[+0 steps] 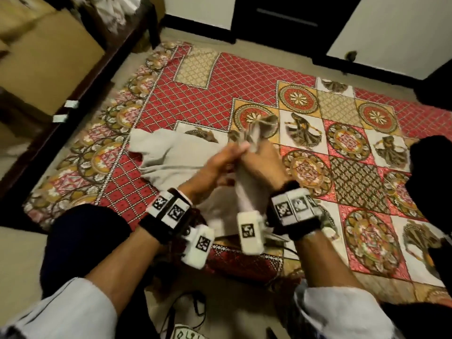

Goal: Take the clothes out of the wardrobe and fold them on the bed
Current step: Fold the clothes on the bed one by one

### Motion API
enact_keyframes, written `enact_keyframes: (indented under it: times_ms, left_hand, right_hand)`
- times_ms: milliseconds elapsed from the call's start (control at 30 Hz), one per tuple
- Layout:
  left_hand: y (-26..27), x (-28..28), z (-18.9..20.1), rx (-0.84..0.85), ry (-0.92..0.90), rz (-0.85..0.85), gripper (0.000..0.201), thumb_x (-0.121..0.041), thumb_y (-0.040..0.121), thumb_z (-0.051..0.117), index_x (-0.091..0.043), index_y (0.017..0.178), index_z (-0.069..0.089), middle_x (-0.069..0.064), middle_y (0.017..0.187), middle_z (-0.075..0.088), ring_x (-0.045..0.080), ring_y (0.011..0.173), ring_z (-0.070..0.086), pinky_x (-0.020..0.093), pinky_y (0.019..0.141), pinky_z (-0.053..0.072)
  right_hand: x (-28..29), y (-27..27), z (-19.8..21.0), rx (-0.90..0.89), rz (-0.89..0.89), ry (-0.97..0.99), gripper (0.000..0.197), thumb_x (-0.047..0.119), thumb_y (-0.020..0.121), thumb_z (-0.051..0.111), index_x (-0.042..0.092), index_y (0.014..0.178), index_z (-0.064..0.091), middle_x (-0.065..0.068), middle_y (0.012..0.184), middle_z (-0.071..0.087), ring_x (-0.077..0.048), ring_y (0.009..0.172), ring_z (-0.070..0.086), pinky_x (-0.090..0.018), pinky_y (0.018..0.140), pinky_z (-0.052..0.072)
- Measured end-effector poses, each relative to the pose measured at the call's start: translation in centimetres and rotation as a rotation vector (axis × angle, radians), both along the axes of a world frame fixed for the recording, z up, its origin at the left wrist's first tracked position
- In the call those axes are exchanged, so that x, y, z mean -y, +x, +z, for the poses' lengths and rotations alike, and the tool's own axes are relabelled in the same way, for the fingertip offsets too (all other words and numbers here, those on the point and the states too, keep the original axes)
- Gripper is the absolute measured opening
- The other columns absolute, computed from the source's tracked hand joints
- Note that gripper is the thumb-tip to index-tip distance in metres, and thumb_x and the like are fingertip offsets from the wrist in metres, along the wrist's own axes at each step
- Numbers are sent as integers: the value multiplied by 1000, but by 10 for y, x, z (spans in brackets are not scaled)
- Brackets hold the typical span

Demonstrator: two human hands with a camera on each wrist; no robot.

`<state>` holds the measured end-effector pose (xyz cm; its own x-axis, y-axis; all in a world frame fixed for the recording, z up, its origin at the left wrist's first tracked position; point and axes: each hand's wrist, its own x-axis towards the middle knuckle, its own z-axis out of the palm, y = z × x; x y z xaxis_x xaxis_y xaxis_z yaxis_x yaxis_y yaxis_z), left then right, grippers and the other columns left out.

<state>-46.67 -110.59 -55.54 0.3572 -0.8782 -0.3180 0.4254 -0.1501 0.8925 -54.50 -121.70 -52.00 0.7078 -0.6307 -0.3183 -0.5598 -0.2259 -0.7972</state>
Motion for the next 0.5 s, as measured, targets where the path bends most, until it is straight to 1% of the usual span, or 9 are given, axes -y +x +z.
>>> enact_keyframes:
  times_ms: [67,133,200,233,300,333,400,467,500]
  left_hand:
    - [39,-20,5,-48,-8,129,47,-52,89,65,-14,115,72,6,100,76,19,89,71,38,81,60]
    - [80,-40,1,-126,-26,216,36,-42,87,65,-12,102,79,8,93,76,21,78,69,33,73,59]
    - [111,-54,-9,-216,98,241,25,-32,87,67,-12,96,77,11,89,72,26,68,66,33,64,55]
    - [118,-58,-17,-206,192,240,18,-27,88,65,-12,91,74,11,81,69,26,59,64,31,58,53]
    - [124,-61,-37,-128,376,260,10,-20,86,67,-11,85,70,12,75,67,24,53,64,28,53,53]
    - [126,-60,-46,-88,447,276,15,-22,79,73,-9,86,71,14,81,69,26,64,68,32,61,56]
    - [131,-56,-62,-25,488,285,27,-26,70,80,-11,92,76,11,100,75,26,92,69,38,87,54]
    - [129,-54,-58,-32,465,273,18,-23,85,73,-12,99,74,5,109,74,21,102,66,33,97,48]
    - [129,-53,-57,-40,448,268,16,-21,91,68,-11,103,72,5,108,73,20,100,66,31,97,49]
  right_hand:
    - [-25,44,-1,100,14,365,17,30,97,61,13,97,67,-6,80,70,-22,67,67,-32,60,57]
    - [-45,69,-1,150,28,696,15,24,102,59,10,103,66,-16,86,65,-29,71,68,-39,67,63]
    - [-65,79,-6,187,14,808,14,19,104,54,9,100,63,-21,95,59,-33,81,67,-41,78,64]
    - [-73,81,-14,209,-16,816,15,18,105,52,7,99,61,-22,98,57,-34,82,66,-38,74,63]
    - [-83,77,-31,207,-89,753,15,15,105,52,2,108,60,-27,101,60,-33,79,64,-33,65,62]
    - [-83,71,-43,204,-118,653,19,15,103,54,3,117,60,-28,102,65,-33,78,65,-35,65,62]
    - [-79,53,-64,199,-119,284,31,28,91,59,19,120,65,-16,100,75,-27,79,72,-45,76,64]
    - [-67,30,-77,158,-96,-61,34,36,85,59,27,117,68,0,99,76,-18,88,72,-46,85,61]
    - [-61,19,-82,121,-67,-168,36,35,88,60,26,123,67,1,108,75,-16,97,70,-43,91,58]
